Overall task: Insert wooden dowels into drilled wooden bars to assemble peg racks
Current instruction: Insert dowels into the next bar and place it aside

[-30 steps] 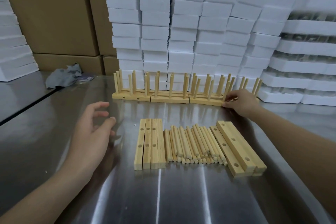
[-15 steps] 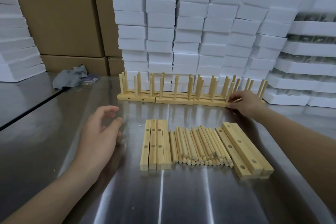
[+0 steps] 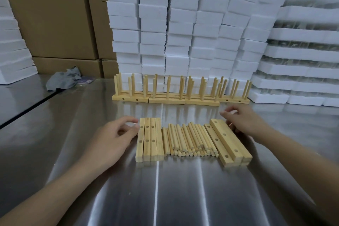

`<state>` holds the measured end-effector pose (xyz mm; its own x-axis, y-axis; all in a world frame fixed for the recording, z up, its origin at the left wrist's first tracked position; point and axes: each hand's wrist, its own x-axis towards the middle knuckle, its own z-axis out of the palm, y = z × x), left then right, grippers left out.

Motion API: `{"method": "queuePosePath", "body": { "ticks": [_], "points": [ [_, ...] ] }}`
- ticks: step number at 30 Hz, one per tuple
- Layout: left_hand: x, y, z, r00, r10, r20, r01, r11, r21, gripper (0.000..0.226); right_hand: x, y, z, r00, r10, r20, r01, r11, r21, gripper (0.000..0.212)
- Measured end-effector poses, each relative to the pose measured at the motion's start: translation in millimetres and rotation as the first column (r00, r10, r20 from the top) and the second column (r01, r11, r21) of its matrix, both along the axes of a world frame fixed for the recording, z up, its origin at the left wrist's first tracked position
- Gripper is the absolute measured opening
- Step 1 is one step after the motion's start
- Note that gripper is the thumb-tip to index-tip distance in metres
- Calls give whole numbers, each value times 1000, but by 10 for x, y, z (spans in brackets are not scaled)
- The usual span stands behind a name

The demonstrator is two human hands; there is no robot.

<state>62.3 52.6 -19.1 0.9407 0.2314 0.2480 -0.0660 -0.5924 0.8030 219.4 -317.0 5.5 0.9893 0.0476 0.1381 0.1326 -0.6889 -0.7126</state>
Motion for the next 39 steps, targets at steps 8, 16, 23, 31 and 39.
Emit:
{"method": "queuePosePath", "body": {
  "ticks": [8,16,23,31,39],
  "points": [
    [-39,-104,13,999,-40,20,35,981,189,40,-830,-58,253,983,67,-171,-82,993,-85,38],
    [-81,-129,-6,996,-74,53,62,978,199,39,-1069,-49,201,996,62,-62,-68,993,-100,52],
    [-182,-116,-39,979,-203,28,167,867,470,62,-1373,-327,164,918,394,-33,-373,836,-403,95],
    [-186,-114,-63,977,-209,41,153,823,547,60,-1596,-249,243,809,560,180,-346,701,-623,55],
    [-186,-137,-56,979,-204,25,159,829,536,57,-1753,-211,505,712,592,377,-362,770,-526,27]
  ]
}}
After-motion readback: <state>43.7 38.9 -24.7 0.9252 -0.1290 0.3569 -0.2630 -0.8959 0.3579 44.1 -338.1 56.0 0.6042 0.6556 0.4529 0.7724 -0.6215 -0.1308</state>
